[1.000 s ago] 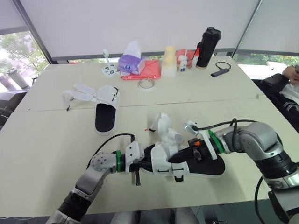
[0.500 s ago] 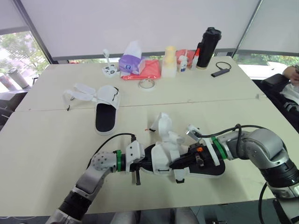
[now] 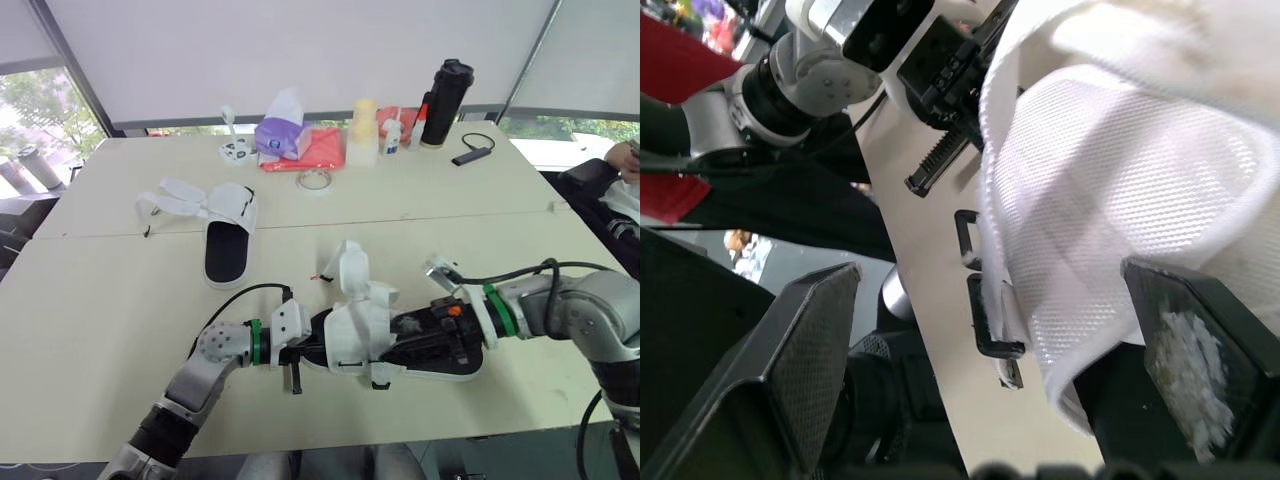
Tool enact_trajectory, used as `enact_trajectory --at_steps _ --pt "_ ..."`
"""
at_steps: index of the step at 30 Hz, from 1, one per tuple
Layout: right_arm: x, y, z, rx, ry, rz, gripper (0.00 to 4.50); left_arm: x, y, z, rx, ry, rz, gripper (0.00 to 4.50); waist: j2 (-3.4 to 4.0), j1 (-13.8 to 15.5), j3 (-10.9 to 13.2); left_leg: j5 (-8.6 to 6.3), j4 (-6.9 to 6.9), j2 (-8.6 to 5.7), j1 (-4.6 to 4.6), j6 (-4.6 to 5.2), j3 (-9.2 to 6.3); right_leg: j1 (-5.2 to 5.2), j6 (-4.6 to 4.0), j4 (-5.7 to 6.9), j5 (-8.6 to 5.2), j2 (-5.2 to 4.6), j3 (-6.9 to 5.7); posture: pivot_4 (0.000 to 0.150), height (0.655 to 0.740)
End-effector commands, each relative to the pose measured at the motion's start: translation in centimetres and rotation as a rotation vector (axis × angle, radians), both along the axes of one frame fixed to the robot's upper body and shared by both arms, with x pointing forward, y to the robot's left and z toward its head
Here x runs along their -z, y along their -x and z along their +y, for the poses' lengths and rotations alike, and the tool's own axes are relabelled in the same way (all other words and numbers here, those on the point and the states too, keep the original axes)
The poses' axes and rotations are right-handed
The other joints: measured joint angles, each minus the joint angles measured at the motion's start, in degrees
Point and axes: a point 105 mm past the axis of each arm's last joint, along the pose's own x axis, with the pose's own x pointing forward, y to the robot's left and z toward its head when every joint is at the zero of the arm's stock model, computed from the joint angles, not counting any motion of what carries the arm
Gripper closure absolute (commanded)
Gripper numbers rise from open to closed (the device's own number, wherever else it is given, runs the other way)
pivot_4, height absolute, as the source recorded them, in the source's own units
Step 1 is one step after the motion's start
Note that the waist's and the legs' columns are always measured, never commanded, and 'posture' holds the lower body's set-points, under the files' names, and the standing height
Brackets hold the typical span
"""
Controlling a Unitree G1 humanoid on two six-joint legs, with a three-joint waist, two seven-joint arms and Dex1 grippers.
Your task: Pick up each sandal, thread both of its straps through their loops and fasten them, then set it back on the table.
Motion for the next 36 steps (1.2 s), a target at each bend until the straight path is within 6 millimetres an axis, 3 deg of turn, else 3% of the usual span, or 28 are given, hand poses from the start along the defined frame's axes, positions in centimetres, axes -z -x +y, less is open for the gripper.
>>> enact_trajectory --at_steps 1,5,9,13,16,20,29,36 --pt "-2.5 0.5 -1.9 0.047 0.002 -0.067 0.03 0.5 -0.1 0.3 -0.013 -0.017 0.009 4.5 0.0 -0.16 0.0 0.0 0.02 0.0 -0.01 0.0 0.02 -0.01 0.0 -0.01 0.0 -0.01 0.01 0.15 0.74" --pt "-2.8 2.6 -2.3 0.034 0.006 -0.034 0.03 0.5 -0.2 0.3 -0.013 -0.018 0.008 4.5 0.0 -0.23 0.0 0.0 0.01 0.03 0.0 0.0 0.03 -0.01 0.0 0.0 0.0 0.0 0.0 0.15 0.74" --pt "-0.6 4.9 -1.9 0.026 0.015 0.035 0.03 0.7 0.0 0.4 -0.004 -0.023 0.014 4.5 -0.01 -0.21 0.0 -0.01 0.02 0.04 0.0 0.01 0.04 0.02 0.0 -0.01 -0.01 0.0 0.0 0.15 0.74" --pt "0.8 5.6 -1.3 0.043 0.01 0.052 0.03 0.7 0.0 0.4 0.001 -0.023 0.014 4.5 0.0 -0.31 -0.01 -0.01 0.06 0.03 0.0 0.01 0.07 0.02 0.0 -0.01 -0.01 -0.01 0.02 0.15 0.74" --pt "1.2 5.8 -1.1 0.051 0.008 0.051 0.03 0.7 0.0 0.3 0.003 -0.024 0.012 4.5 0.0 -0.28 -0.01 -0.02 0.13 0.04 -0.01 0.01 0.06 0.05 0.0 -0.01 -0.01 -0.01 0.01 0.15 0.74" --pt "4.4 5.3 -0.4 0.144 0.008 0.068 0.03 0.5 -0.1 0.3 0.001 -0.022 0.006 4.5 -0.13 -0.24 -0.07 -0.05 0.12 0.06 -0.01 0.06 0.01 0.08 0.0 -0.05 -0.01 0.0 -0.05 0.15 0.74" --pt "5.8 4.5 1.0 0.195 -0.041 0.061 0.03 0.5 -0.1 0.3 -0.001 -0.019 0.006 4.5 -0.04 -0.31 -0.07 -0.06 0.18 0.05 -0.01 0.07 0.0 0.09 0.0 -0.05 -0.01 0.0 0.0 0.15 0.74" --pt "5.2 4.0 2.0 0.187 -0.082 0.042 0.03 0.4 0.0 0.3 0.001 -0.021 0.005 4.5 -0.04 -0.36 -0.07 -0.06 0.19 0.06 0.0 0.07 -0.16 0.09 -0.01 -0.04 0.0 0.0 0.01 0.15 0.74"
